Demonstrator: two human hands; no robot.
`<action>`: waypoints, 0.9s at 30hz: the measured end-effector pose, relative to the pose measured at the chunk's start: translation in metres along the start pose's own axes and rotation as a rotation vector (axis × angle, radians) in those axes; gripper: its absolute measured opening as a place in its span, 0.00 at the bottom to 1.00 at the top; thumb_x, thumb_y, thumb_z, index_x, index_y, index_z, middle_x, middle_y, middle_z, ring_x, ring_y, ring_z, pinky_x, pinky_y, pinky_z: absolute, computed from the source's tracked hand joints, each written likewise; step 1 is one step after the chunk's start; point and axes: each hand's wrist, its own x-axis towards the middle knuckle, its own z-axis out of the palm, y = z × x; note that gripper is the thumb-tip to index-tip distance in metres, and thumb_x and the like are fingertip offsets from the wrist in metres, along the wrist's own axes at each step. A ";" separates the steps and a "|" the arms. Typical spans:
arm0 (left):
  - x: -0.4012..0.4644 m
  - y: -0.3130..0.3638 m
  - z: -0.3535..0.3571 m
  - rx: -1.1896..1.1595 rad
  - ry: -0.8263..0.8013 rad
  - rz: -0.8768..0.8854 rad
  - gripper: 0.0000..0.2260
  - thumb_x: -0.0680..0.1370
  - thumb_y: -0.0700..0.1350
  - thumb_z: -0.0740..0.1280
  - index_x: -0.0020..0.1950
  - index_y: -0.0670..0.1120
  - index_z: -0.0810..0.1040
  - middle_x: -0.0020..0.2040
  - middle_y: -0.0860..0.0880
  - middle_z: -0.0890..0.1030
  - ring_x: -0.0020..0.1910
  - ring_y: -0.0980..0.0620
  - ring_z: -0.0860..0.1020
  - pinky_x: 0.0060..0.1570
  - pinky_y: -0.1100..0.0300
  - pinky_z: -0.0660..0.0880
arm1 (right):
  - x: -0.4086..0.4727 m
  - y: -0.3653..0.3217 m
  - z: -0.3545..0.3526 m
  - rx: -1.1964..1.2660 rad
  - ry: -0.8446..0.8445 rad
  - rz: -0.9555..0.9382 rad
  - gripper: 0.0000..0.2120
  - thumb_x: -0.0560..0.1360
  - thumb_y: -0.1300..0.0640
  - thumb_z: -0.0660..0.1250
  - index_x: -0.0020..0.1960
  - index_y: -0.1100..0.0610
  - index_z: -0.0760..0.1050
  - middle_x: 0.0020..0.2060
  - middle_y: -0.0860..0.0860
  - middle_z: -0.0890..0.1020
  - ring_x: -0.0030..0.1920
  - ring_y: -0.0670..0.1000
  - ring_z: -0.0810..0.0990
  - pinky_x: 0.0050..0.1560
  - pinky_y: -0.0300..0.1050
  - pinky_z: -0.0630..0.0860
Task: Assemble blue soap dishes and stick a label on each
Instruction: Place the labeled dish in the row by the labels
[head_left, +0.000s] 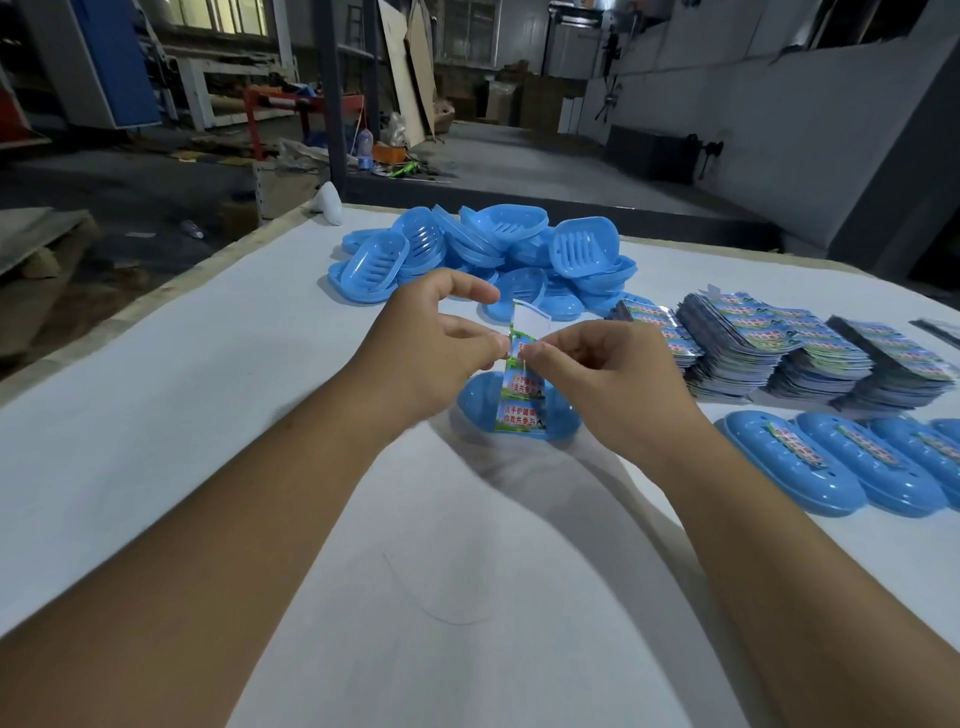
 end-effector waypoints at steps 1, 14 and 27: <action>0.000 0.000 0.001 0.004 -0.006 0.014 0.14 0.76 0.43 0.75 0.54 0.59 0.76 0.39 0.58 0.86 0.41 0.63 0.84 0.41 0.65 0.74 | -0.001 -0.001 0.000 0.023 -0.003 -0.010 0.10 0.75 0.50 0.75 0.36 0.51 0.84 0.25 0.41 0.80 0.26 0.39 0.74 0.28 0.32 0.68; -0.001 0.001 0.002 0.073 0.040 0.034 0.14 0.75 0.44 0.75 0.51 0.59 0.74 0.37 0.60 0.85 0.31 0.63 0.80 0.26 0.70 0.71 | 0.000 -0.006 -0.004 0.081 -0.002 0.078 0.10 0.74 0.53 0.75 0.34 0.53 0.85 0.30 0.47 0.84 0.28 0.40 0.74 0.30 0.32 0.72; 0.009 -0.011 -0.016 0.522 0.171 -0.094 0.12 0.75 0.41 0.63 0.55 0.54 0.68 0.45 0.52 0.81 0.46 0.52 0.78 0.37 0.57 0.71 | 0.004 -0.002 -0.012 0.115 -0.071 0.224 0.11 0.71 0.50 0.75 0.34 0.56 0.84 0.31 0.47 0.83 0.32 0.44 0.76 0.36 0.43 0.73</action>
